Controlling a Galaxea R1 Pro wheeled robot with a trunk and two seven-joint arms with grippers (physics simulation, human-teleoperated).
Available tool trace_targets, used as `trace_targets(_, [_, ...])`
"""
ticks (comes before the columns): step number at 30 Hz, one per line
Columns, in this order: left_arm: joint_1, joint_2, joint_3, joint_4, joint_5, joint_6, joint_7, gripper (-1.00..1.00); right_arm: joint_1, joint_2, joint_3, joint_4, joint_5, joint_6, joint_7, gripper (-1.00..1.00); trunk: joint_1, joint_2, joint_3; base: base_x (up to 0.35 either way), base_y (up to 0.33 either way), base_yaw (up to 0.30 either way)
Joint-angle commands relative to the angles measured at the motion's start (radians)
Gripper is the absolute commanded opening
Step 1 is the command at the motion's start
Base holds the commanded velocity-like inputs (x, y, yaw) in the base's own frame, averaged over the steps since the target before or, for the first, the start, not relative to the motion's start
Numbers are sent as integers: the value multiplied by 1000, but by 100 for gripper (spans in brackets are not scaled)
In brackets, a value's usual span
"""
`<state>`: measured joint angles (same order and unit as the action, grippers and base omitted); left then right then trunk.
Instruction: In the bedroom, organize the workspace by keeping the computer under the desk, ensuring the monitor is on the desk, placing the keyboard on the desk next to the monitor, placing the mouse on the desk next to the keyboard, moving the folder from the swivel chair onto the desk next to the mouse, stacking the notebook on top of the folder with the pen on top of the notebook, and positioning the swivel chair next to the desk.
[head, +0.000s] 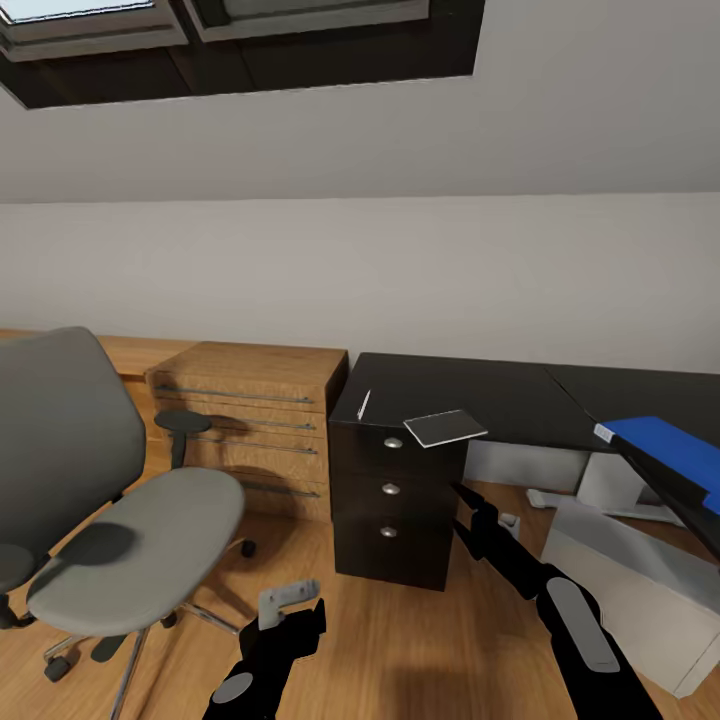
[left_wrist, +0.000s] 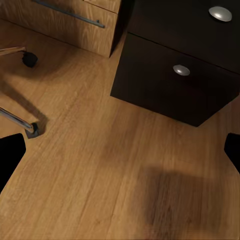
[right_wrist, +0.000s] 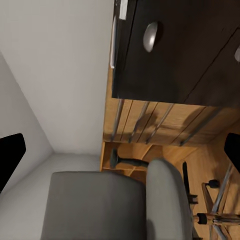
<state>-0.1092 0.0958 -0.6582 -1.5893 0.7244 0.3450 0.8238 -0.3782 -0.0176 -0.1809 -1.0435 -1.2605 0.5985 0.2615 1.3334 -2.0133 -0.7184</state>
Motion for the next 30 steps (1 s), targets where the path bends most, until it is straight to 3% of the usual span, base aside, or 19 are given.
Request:
trace_targets(1, [-1,1,-2,-1,4,3,7,100,-1,2,-2,-1,-2,6,1,100,0,0,-1,272,0,0])
trace_targets(12, [-1,1,-3,-1,4,2,9,100,-2,8,-1,-9,4,-1,-4,100,0,0,-1,254,0,0])
trace_targets(24, [-1,1,-3,-1,4,3,8,100,-2,10,0,-18,1,-26,-4,100,0,0,-1,41,0,0])
trace_targets(30, [-1,0,-14,-1,3,2,10,100,-2,10,0,-17,-1,-30,-4,100,-23,42,18,0,0,0])
